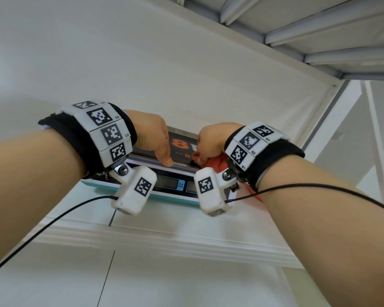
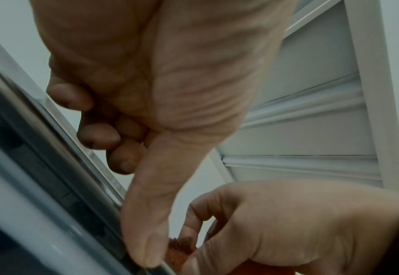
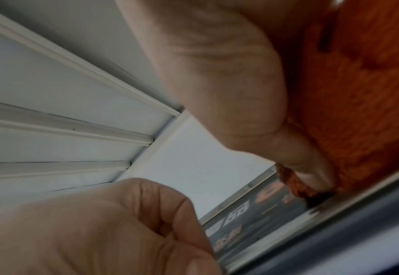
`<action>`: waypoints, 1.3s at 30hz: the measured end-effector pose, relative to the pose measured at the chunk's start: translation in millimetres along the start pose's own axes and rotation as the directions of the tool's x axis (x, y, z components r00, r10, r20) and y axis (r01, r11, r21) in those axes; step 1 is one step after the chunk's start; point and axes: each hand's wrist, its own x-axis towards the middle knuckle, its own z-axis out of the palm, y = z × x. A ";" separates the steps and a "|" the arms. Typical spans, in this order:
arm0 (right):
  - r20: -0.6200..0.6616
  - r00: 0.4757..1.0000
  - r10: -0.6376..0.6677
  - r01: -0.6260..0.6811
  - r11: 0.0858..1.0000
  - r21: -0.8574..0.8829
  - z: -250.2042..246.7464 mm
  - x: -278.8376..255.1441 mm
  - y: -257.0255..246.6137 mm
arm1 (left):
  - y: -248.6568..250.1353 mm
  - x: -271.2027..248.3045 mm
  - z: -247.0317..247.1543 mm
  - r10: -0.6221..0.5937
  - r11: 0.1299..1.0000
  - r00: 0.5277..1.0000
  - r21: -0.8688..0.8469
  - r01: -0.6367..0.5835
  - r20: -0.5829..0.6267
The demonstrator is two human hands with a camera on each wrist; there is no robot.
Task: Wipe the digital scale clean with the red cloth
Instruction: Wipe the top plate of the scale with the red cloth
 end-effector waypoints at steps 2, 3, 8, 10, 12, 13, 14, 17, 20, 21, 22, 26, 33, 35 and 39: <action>0.004 1.000 0.016 -0.017 0.995 0.101 -1.8 -1.2 2.1 | -0.8 0.1 -0.8 0.007 1.000 1.000 -0.001 -0.007 -0.004; 0.017 0.999 0.028 -0.030 0.990 0.141 -2.5 -2.0 4.4 | -1.5 -0.4 -1.0 0.009 1.000 1.000 -0.007 -0.009 -0.003; 0.037 0.999 0.036 -0.033 0.997 -0.068 -0.6 -9.6 3.6 | -6.1 -3.3 -3.4 -0.004 1.000 1.000 0.000 0.004 0.004; 0.011 1.000 -0.017 0.017 1.000 0.003 0.5 -9.6 -1.0 | -7.2 -4.2 -2.9 -0.002 1.000 1.000 -0.005 0.001 -0.006; -0.033 0.999 -0.017 0.026 0.962 0.273 0.3 -6.2 -7.4 | -6.9 -4.8 -2.3 0.007 1.000 1.000 -0.010 -0.007 -0.017; -0.049 0.998 -0.032 0.047 0.933 0.356 -0.4 -6.5 -10.5 | -6.6 -5.0 -2.2 0.008 1.000 1.000 -0.010 -0.008 -0.021; -0.055 0.997 -0.044 0.063 0.915 0.399 -0.9 -5.4 -12.7 | -6.8 -5.2 -2.1 0.009 1.000 1.000 -0.008 -0.009 -0.026; -0.055 0.998 -0.021 0.048 0.832 0.553 -1.2 -1.0 -10.4 | -10.1 -6.3 -3.9 0.006 1.000 0.999 -0.003 -0.006 -0.033; -0.039 0.998 0.046 -0.016 0.829 0.559 -0.5 4.0 4.4 | -15.1 -9.6 -8.3 -0.019 1.000 1.000 -0.010 0.019 -0.022; -0.027 0.997 0.066 -0.043 0.854 0.519 0.4 6.3 8.6 | -16.7 -11.1 -10.1 -0.031 0.999 0.999 -0.016 0.030 -0.020; -0.007 0.997 0.081 -0.068 0.880 0.471 1.8 7.8 11.3 | -17.9 -12.7 -11.6 -0.040 0.999 0.999 -0.019 0.040 -0.021; -0.005 0.999 0.047 -0.044 0.958 0.282 3.1 3.8 1.1 | -22.3 -14.8 -13.5 -0.057 0.998 0.998 -0.019 0.056 -0.033; -0.078 0.993 -0.092 0.121 0.783 0.610 0.7 14.1 -18.1 | -23.2 -15.0 -12.7 -0.067 0.998 0.996 -0.026 0.066 -0.061; -0.068 0.994 -0.085 0.109 0.741 0.663 0.2 16.8 -12.7 | -24.3 -15.6 -13.2 -0.068 0.997 0.996 -0.029 0.066 -0.054; -0.088 0.995 0.038 0.027 0.769 0.638 0.7 20.3 2.6 | -25.2 -16.3 -15.2 -0.071 0.996 0.997 -0.049 0.070 -0.036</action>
